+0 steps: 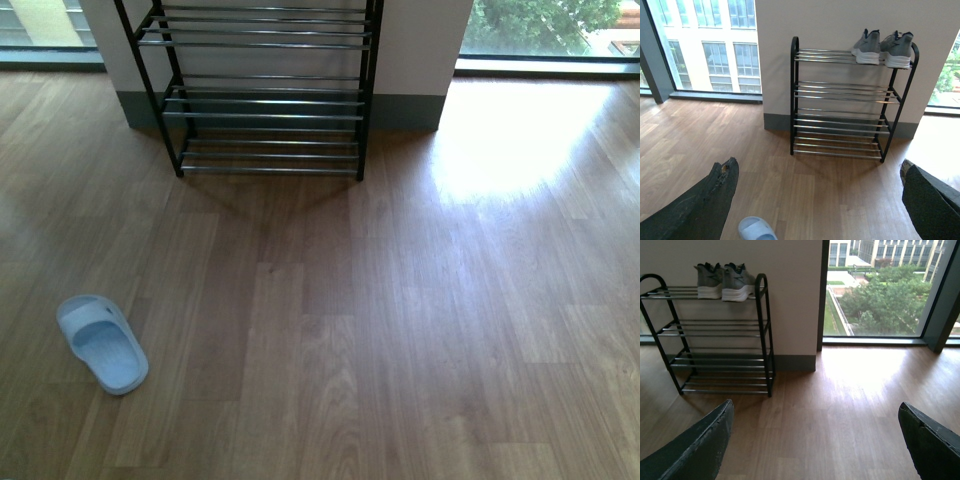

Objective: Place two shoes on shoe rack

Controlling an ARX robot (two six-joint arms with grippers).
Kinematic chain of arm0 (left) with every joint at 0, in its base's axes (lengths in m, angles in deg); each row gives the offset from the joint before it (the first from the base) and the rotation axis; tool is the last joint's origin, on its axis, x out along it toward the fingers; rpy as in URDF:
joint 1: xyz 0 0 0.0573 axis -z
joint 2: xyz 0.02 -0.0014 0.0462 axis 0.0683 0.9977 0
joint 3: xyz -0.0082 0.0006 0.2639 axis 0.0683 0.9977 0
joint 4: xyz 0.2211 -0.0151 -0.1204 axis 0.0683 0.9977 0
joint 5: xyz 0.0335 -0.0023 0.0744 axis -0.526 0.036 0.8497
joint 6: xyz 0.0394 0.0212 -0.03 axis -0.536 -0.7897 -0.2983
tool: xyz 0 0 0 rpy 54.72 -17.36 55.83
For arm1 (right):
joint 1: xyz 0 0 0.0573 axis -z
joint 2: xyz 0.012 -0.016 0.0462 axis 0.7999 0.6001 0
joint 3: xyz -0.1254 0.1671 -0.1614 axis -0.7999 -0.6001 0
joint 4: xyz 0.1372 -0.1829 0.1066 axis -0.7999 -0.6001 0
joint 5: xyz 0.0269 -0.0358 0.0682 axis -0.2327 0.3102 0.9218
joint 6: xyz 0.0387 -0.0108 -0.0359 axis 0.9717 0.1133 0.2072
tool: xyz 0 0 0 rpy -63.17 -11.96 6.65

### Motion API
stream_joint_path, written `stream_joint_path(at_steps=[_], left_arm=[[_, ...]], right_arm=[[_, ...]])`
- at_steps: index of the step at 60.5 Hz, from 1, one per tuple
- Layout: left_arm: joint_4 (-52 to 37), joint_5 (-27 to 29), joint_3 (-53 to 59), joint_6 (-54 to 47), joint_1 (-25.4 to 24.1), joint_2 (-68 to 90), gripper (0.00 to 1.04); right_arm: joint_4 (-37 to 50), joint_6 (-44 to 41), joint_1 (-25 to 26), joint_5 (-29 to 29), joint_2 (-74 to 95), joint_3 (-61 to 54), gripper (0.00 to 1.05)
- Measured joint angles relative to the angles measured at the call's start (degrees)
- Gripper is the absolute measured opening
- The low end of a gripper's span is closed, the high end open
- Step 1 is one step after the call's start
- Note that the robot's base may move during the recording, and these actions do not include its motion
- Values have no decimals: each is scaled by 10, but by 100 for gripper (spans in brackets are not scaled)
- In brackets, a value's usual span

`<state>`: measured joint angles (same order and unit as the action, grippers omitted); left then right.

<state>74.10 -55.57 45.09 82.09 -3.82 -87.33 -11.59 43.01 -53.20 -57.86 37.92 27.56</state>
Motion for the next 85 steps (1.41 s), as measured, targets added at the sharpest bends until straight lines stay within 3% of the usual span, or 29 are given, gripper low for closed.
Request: stream_joint_path(at_steps=[85], left_arm=[[1,2,0,0,0,0,95]], right_arm=[[0,2,0,2,-1,0,96]])
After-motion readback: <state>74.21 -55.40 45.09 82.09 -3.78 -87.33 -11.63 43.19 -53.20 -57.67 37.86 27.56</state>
